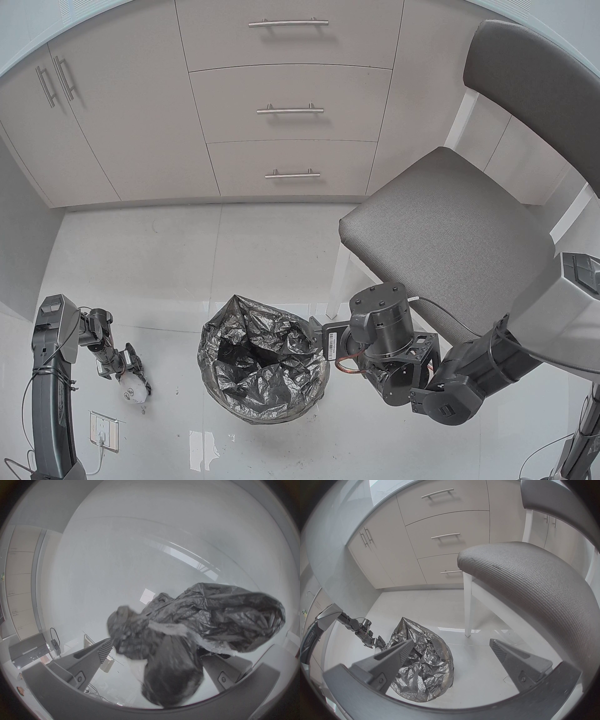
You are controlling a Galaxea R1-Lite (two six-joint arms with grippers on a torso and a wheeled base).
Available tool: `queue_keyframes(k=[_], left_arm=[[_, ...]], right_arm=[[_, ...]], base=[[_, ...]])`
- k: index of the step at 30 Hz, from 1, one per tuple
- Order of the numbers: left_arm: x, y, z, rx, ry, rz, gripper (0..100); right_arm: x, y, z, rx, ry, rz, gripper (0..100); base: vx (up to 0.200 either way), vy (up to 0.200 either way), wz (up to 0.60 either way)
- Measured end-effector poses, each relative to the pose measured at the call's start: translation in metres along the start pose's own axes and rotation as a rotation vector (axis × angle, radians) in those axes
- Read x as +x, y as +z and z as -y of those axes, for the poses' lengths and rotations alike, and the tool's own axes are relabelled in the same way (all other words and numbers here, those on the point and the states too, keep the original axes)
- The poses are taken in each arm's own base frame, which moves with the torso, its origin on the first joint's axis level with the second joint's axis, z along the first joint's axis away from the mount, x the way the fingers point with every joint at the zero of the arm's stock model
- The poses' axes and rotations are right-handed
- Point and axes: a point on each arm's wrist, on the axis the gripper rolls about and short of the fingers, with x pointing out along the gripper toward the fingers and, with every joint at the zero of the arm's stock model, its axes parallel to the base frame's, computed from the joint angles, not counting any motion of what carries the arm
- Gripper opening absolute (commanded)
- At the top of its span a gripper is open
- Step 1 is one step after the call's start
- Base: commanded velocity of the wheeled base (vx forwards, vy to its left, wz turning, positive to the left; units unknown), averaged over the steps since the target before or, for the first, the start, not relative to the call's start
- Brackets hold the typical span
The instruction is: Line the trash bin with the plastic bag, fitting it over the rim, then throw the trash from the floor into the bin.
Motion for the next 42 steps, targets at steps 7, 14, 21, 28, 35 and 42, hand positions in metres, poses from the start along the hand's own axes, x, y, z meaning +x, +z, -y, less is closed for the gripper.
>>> queue_keyframes(k=[7, 14, 21, 28, 35, 42], left_arm=[[0.018, -0.01, 0.003, 0.006, -0.001, -0.012, 100], [0.028, -0.019, 0.007, 0.015, -0.005, -0.038, 0], [0.03, -0.021, 0.008, 0.017, -0.009, -0.048, 0], [0.022, -0.018, 0.009, -0.034, -0.009, -0.06, 0], [-0.038, 0.002, 0.015, -0.162, -0.1, -0.125, 0], [-0.141, 0.027, 0.023, -0.336, -0.349, -0.199, 0]], right_arm=[[0.002, -0.003, 0.0, -0.003, -0.002, -0.005, 100], [0.003, -0.004, 0.0, -0.005, -0.006, -0.009, 100], [0.004, -0.004, 0.001, -0.002, -0.008, -0.007, 100], [0.005, -0.005, 0.001, -0.004, -0.009, -0.01, 100], [0.006, -0.004, 0.001, -0.004, -0.023, -0.003, 100], [0.005, 0.001, 0.002, -0.003, -0.032, 0.01, 100]], base=[[0.0, 0.0, 0.0], [0.0, 0.0, 0.0], [0.0, 0.0, 0.0], [0.0, 0.0, 0.0], [0.0, 0.0, 0.0], [0.0, 0.0, 0.0]])
